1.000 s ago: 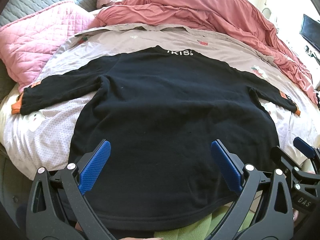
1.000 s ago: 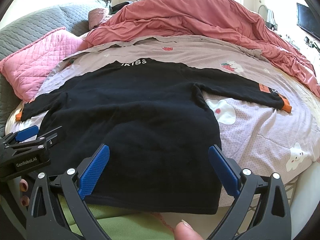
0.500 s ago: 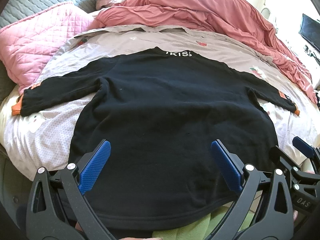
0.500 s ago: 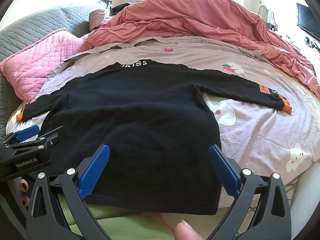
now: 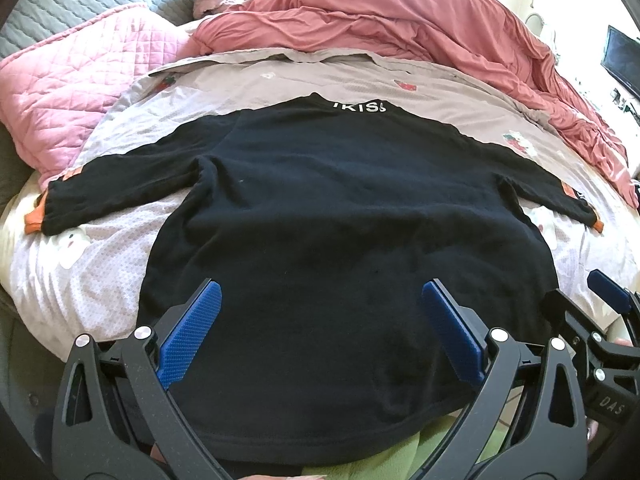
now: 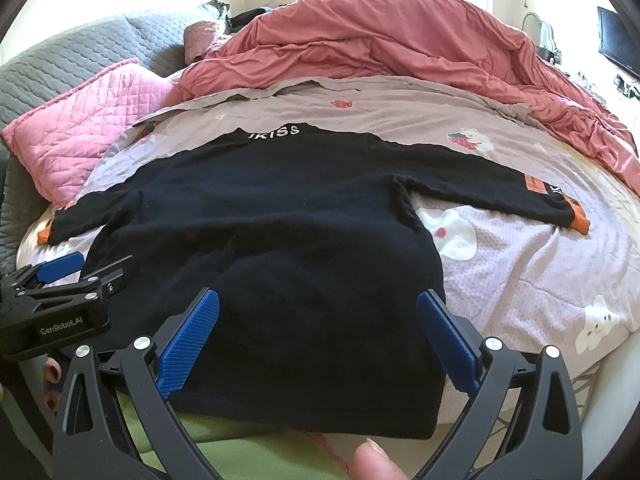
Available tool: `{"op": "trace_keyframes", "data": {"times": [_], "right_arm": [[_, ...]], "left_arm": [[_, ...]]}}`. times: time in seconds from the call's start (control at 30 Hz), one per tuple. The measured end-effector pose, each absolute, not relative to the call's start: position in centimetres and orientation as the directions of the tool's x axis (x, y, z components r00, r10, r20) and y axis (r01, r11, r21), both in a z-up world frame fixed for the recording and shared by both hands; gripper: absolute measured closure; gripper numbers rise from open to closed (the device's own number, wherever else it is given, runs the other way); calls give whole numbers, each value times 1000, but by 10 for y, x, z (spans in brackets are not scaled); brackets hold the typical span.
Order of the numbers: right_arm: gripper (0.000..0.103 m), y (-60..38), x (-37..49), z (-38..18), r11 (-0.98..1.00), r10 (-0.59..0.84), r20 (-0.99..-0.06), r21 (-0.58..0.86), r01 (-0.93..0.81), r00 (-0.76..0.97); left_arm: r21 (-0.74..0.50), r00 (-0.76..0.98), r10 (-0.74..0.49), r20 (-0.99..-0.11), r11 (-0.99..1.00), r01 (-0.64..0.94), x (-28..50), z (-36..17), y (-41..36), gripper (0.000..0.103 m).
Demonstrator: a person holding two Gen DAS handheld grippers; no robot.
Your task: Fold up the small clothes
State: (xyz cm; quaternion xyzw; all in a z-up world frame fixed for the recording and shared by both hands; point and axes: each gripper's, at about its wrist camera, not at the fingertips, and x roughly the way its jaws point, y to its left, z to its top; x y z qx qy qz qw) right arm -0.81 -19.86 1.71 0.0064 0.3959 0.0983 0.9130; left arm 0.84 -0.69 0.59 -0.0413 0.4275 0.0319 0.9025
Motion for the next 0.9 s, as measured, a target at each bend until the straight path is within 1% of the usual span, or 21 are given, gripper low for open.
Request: {"op": "trace_keyframes", "data": {"times": [0.3,0.37,0.9], "right_arm": [[4,-212,17,18,983,170,-709,71,-171,684],[4,-218,28,19,984,171,-711,89,-154,682],[4,-268,104,22,987,145,-693,155,-49,706]], "left_arm": [[-20,635,34,-771,997,-79,33,15,-15,9],[-14,635,36,-772,997,-73,43,17,-19,9],[-69,597,-29,-802,997,-45,130,20,-42,9]]}}
